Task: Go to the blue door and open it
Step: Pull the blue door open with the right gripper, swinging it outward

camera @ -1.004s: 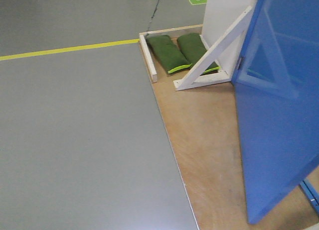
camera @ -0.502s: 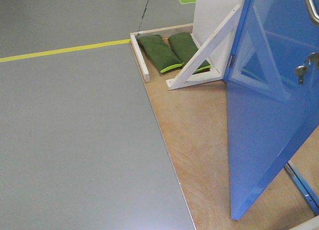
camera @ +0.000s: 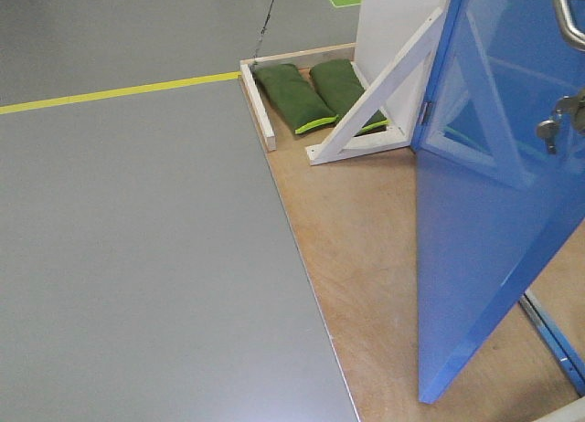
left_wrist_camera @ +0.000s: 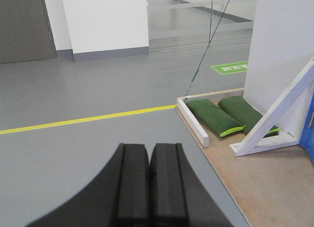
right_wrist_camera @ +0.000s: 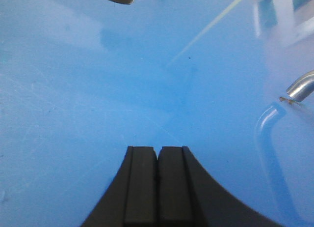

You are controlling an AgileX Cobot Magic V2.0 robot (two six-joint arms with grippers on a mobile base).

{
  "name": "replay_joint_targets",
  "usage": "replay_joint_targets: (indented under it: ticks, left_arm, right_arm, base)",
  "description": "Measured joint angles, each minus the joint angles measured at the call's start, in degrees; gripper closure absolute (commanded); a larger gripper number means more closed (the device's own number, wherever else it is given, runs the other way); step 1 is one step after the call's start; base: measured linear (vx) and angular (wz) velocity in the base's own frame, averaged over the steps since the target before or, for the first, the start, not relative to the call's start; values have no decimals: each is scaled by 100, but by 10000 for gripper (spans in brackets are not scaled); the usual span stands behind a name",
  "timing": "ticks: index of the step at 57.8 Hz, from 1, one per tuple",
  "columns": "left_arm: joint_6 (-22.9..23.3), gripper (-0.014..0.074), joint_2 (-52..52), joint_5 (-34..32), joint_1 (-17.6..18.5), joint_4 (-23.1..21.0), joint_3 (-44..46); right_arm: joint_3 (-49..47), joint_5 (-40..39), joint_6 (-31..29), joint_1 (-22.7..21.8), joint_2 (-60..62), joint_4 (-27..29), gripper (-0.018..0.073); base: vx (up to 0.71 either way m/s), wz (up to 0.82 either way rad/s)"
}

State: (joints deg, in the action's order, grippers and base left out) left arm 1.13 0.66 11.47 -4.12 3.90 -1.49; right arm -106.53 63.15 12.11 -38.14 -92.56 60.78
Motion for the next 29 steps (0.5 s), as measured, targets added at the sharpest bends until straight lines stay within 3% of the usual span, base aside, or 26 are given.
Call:
replay_joint_targets:
  ticks: [29]
  left_arm:
    - [0,524,0,0,0,0,0]
  right_arm:
    - [31,-93,-5,1429,-65,390,551]
  base:
    - [0,0]
